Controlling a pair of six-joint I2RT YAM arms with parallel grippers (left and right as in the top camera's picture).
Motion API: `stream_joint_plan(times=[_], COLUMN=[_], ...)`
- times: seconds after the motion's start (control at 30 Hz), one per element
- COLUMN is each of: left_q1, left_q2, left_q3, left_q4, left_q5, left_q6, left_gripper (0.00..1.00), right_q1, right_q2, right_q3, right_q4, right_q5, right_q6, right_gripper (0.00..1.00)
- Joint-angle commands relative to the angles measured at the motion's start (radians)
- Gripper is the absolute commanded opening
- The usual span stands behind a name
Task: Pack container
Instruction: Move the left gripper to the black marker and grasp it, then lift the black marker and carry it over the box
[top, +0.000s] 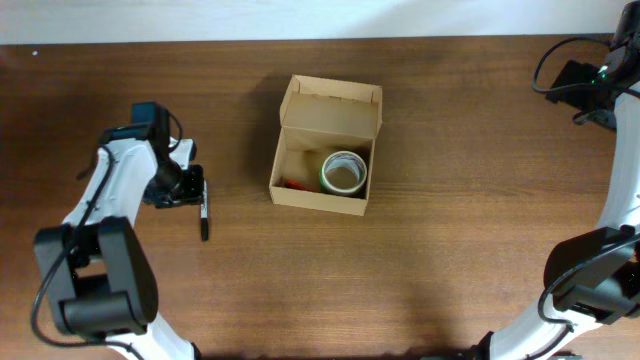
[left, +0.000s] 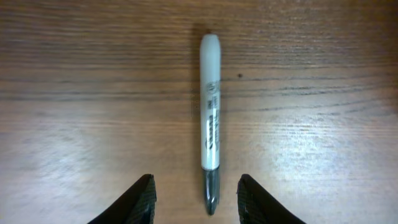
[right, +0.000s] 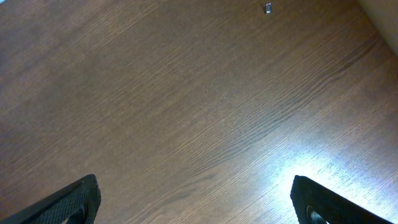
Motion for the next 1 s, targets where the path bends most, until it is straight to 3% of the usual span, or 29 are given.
stream_joint_plan(times=[0.0,0.37,0.5,0.57,0.73,0.97], left_q1=[-0.034,-0.058,-0.058,-0.058,-0.058,-0.058], left_q2=[0.056,0.194,0.197,0.197,0.196,0.196], left_q3=[-0.003,-0.003,-0.002,-0.002,0.030,0.347], left_q4=[0.018,0.023,0.026,0.026,0.010,-0.270], left_q5=[-0.027,-0.043,-0.065,-0.065,-0.064,-0.063], left_q6=[-0.031,-0.080,-0.087,-0.087,-0.079,-0.018], left_gripper=[0.42,0.40,0.12,0.03,0.02,0.01], right_q1=[-0.003,-0.003,-0.003,-0.003,-0.003,-0.003], right_q2=[-0.008,-0.008,-0.008,-0.008,-0.008,-0.008], right_q3=[0.018,0.018,0.018,0.018,0.018,0.018], right_q4=[0.000,0.000,0.000,0.000,0.000,0.000], right_q5=[0.009,0.009,0.009,0.009,0.009,0.009], right_q6=[-0.003,-0.003,-0.003,-0.003,-0.003,-0.003], right_gripper=[0.99,0.99,0.99,0.99,0.99,1.00])
